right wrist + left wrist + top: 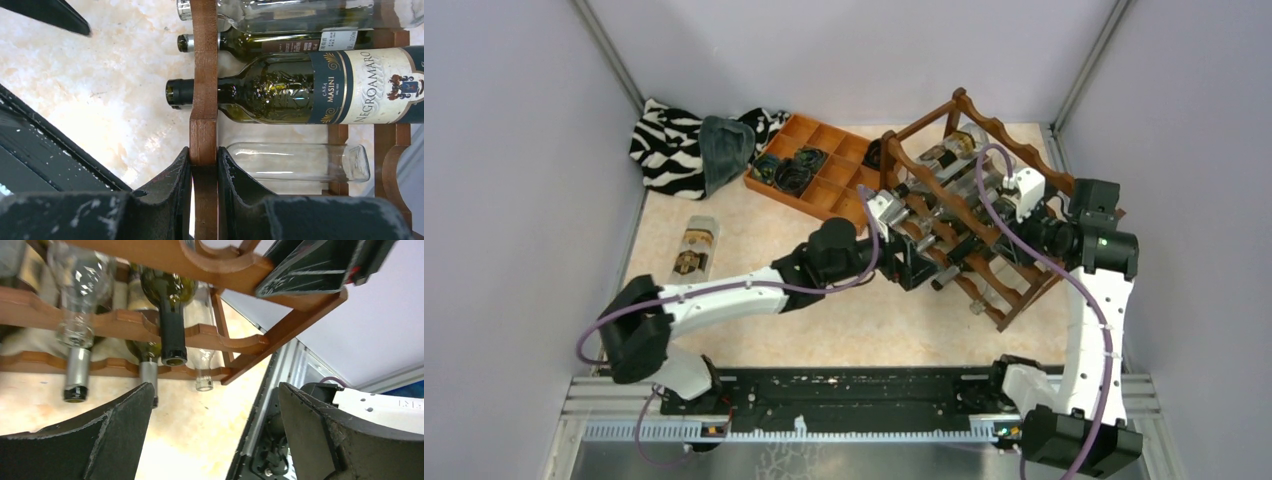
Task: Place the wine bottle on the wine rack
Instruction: Pick up the wine bottle from the center of the board.
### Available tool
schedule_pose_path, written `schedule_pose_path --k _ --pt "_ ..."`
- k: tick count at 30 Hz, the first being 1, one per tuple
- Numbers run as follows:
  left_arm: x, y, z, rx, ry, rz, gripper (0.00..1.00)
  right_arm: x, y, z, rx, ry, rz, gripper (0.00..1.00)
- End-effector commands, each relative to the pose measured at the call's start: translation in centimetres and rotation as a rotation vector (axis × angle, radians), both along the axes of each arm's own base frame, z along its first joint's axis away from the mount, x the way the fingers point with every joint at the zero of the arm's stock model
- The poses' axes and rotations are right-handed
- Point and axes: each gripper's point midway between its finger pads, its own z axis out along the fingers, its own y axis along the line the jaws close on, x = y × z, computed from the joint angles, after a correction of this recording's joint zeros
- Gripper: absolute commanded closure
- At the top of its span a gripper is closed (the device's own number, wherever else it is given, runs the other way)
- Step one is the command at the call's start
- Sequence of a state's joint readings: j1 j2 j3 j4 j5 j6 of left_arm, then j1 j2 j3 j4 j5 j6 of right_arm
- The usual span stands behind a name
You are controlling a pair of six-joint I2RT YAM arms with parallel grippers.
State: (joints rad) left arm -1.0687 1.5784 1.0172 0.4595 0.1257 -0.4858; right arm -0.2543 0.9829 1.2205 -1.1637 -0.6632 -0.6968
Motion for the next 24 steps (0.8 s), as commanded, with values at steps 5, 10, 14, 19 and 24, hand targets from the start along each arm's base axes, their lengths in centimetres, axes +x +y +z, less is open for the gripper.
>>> schedule_pose_path --k 5,10,14,19,24 --pt "3.1 9.1 1.4 0.204 -0.231 0.245 0.01 2.9 4.6 3.1 0.156 -0.114 0.077 0.89" --pt "4.4 15.1 -0.3 0.215 -0.125 0.32 0.01 2.8 5.7 3.6 0.145 -0.122 0.09 0.72" --pt "7.6 23.8 -2.2 0.314 -0.029 0.546 0.03 2.2 5.3 7.6 0.13 -0.244 0.052 0.14" --pt "11.2 32.6 -3.9 0.444 0.036 0.788 0.03 2.2 5.9 11.0 0.16 -0.337 0.077 0.04" --pt "14.0 41.6 -4.7 0.499 0.069 1.051 0.02 1.4 8.7 14.0 0.301 -0.365 0.229 0.03"
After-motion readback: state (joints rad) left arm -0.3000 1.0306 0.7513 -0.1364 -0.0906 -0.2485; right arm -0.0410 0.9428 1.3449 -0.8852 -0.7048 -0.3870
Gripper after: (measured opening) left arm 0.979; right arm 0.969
